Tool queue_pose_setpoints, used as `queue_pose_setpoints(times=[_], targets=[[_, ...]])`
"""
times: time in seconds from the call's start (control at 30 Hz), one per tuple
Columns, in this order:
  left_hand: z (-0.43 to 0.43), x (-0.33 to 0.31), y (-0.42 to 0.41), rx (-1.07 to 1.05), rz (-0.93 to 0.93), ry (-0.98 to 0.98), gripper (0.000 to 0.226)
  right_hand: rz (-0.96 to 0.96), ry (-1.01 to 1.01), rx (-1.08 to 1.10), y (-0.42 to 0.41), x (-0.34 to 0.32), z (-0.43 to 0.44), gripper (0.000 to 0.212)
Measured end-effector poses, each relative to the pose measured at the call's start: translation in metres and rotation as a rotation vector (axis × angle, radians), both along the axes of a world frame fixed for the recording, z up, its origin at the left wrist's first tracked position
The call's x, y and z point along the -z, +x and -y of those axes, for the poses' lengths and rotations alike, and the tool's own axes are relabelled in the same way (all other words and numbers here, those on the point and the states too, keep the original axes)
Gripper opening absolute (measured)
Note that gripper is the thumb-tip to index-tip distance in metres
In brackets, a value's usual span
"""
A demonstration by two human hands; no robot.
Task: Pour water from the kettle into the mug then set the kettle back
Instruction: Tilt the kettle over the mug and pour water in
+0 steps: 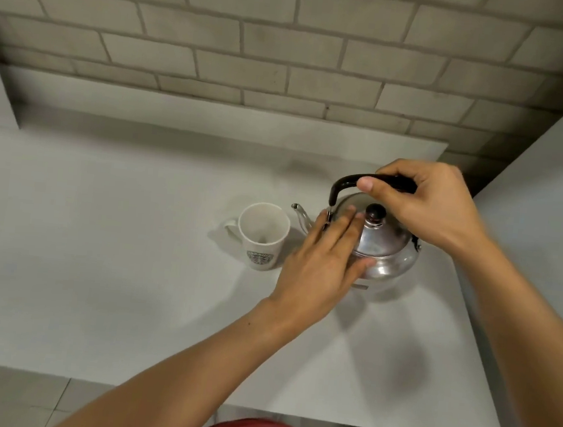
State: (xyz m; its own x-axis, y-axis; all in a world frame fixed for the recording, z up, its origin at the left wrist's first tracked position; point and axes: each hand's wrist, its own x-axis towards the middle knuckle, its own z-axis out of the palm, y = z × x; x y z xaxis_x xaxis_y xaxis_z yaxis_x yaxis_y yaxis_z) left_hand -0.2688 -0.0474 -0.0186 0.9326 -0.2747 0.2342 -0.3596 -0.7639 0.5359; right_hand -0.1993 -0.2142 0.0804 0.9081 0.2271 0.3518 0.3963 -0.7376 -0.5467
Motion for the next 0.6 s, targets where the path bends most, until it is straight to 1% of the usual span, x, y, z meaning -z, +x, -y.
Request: queue_pose_setpoints(times=[0.13,0.27,0.4,0.53,0.6], targets=[[-0.002,-0.003,-0.007,-0.035,0.019,0.005,0.068,0.012,-0.032,-0.042,-0.003,-0.008,-0.007,0.033],[-0.006,-0.009,-0.010,-0.061,0.048,-0.032,0.066,0.001,-0.095,-0.079,-0.004,-0.024,-0.019,0.032],[-0.007,-0.012,-0.013,-0.084,0.057,-0.142,0.065,0.006,-0.199,-0.150,-0.003,-0.039,-0.034,0.032],[-0.008,-0.013,-0.011,-0.067,-0.009,-0.265,0.065,-0.002,-0.289,-0.199,0.000,-0.050,-0.047,0.029],[-0.008,-0.013,-0.009,-0.061,-0.005,-0.301,0.064,0.009,-0.330,-0.223,0.001,-0.053,-0.052,0.028]])
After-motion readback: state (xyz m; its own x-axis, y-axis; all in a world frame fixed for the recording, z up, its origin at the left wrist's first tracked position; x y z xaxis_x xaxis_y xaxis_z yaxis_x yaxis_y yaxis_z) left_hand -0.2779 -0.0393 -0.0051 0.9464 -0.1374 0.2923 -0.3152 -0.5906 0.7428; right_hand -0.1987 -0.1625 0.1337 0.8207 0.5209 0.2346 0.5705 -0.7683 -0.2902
